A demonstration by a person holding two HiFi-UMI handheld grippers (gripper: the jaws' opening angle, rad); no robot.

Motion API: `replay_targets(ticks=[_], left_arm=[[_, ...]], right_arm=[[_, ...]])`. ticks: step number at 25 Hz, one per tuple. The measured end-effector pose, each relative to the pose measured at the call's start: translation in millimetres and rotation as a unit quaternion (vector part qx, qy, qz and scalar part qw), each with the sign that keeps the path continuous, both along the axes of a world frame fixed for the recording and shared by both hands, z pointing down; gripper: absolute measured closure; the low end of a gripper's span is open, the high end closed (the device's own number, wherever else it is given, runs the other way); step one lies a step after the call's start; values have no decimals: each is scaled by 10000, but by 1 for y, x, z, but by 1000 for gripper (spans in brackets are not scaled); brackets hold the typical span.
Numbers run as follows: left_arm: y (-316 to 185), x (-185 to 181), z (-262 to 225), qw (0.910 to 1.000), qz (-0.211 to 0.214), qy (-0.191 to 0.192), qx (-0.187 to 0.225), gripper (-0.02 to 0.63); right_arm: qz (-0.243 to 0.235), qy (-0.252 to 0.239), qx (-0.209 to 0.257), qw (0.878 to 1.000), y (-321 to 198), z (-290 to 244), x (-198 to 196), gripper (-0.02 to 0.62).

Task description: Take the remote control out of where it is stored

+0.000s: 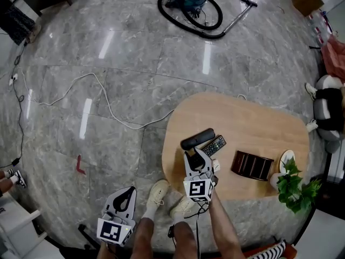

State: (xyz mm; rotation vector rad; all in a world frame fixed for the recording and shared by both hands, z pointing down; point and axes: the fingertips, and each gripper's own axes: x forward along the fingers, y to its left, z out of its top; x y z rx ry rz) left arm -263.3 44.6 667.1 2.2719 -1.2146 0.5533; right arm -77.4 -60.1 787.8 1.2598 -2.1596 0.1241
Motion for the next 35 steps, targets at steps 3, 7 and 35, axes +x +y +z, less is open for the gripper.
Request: replay_targets(ticks=[3,7,35], left_arm=[[0,2,-6,10000,23,-5,48,600],[-7,2,-23,9999,27,-10,159,600],[-63,54,-239,9874,663,207,1424,600]], right_arm=[[8,-101,10,9999,-1,-11,1,463],[157,-334,-17,9993,-5,-30,6,463],[1492,-1231,835,9776,8,-282,80,589]])
